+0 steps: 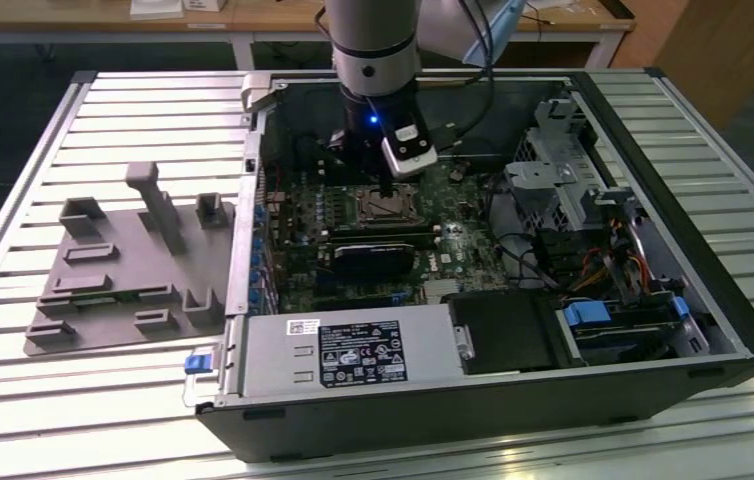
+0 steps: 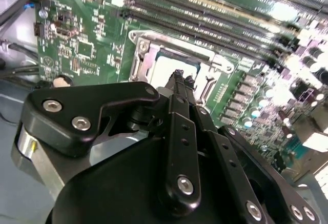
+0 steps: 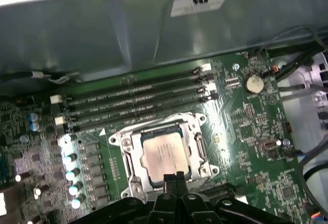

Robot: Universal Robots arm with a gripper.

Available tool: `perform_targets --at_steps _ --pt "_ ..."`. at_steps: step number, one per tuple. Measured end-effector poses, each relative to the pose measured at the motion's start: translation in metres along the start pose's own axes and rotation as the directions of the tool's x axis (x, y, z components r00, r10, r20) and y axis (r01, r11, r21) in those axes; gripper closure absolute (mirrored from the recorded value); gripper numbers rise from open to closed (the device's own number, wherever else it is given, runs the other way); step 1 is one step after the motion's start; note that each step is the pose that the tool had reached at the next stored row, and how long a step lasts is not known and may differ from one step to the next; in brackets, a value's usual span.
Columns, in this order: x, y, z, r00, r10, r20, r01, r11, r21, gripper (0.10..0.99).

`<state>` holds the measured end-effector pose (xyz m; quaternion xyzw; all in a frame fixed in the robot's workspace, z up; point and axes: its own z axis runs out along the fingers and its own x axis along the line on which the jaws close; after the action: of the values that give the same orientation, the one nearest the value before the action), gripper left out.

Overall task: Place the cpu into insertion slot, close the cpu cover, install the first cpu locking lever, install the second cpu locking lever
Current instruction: 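Install the second cpu locking lever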

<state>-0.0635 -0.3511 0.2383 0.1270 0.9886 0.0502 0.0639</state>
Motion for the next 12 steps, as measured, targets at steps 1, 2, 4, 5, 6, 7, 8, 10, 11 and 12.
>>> perform_targets --at_steps 1,2,4,5,6,7,8,10,11,12 --pt "-0.0005 -0.0017 -0.0001 1.0000 0.000 0.0000 0.000 1.0000 0.000 0.984" --pt "-0.0010 -0.0036 -0.0003 1.0000 0.000 0.0001 0.000 1.0000 0.000 0.984" --pt "-0.0019 -0.0073 -0.0006 1.0000 0.000 0.0001 0.000 1.0000 0.000 0.984" --pt "-0.0024 -0.0091 -0.0007 1.0000 0.000 0.0001 0.000 1.0000 0.000 0.984" --pt "-0.0028 -0.0107 -0.0009 1.0000 0.000 0.0000 0.000 1.0000 0.000 0.984" --pt "-0.0033 -0.0123 -0.0011 1.0000 0.000 0.0000 0.000 1.0000 0.000 0.984" --pt "-0.0037 -0.0139 -0.0012 1.0000 0.000 0.0000 0.000 1.0000 0.000 0.984" --pt "-0.0044 -0.0166 -0.0014 1.0000 0.000 0.0000 0.000 1.0000 0.000 0.984" --pt "-0.0047 -0.0176 -0.0015 1.0000 0.000 0.0001 0.000 1.0000 0.000 0.984" --pt "-0.0050 -0.0185 -0.0015 1.0000 0.000 0.0001 0.000 1.0000 0.000 0.984"
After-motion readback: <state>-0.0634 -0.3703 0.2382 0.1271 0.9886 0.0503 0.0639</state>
